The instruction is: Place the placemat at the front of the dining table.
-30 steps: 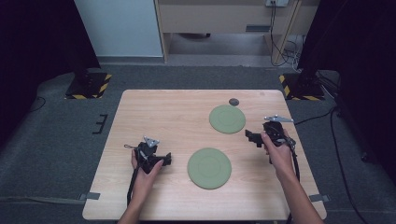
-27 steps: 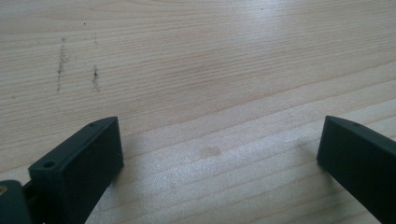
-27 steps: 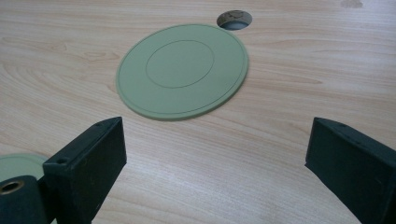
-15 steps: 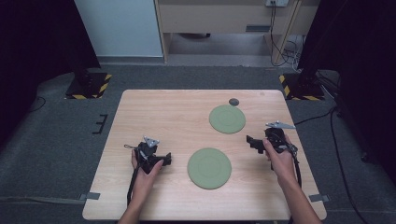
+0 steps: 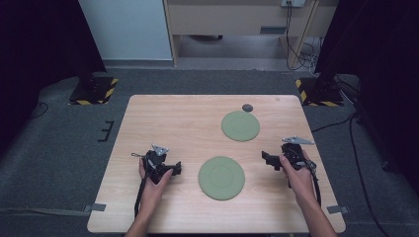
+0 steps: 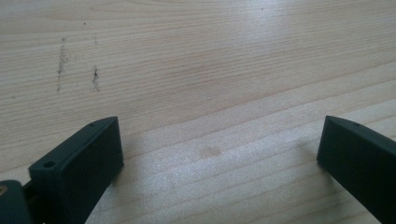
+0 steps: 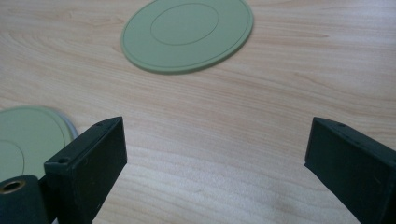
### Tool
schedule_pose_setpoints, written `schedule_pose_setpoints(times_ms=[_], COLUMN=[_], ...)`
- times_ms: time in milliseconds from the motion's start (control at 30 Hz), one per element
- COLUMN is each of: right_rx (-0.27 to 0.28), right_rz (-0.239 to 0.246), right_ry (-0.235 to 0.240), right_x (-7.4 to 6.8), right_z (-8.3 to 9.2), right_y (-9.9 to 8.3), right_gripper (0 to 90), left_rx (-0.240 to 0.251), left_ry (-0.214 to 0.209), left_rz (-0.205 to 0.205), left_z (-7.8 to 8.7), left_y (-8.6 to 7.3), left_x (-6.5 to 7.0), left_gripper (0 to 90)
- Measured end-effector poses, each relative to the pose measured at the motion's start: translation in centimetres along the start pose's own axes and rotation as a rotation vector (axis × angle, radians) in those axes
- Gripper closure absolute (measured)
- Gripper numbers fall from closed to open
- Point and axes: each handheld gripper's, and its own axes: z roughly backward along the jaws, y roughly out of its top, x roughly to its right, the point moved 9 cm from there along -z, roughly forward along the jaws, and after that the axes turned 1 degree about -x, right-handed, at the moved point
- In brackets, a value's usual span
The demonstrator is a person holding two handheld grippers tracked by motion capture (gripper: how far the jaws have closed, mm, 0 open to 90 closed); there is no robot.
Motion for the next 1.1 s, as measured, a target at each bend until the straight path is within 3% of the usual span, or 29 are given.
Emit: schedule_pose_setpoints(times_ms=[500, 733, 1100], right_rx=[-0.023, -0.029, -0.051], right_rz=[0.048, 0.045, 0.065], right_ry=[0.000, 0.001, -0.067], right_x=[-0.8, -1.4, -1.6], right_z=[0.4, 0.5, -0.9], right_y=[-2.7, -3.8, -5.1], right_gripper=[5.9, 6.0, 5.5], left_rx=[0.000, 0.000, 0.000], left_ry=[0.000, 0.000, 0.000], left_rz=[0.000, 0.000, 0.000], left_z=[0.0, 0.0, 0.0], left_y=[0.0, 0.0, 0.0], left_x=[0.0, 0.0, 0.0], left_gripper=[0.0, 0.0, 0.0])
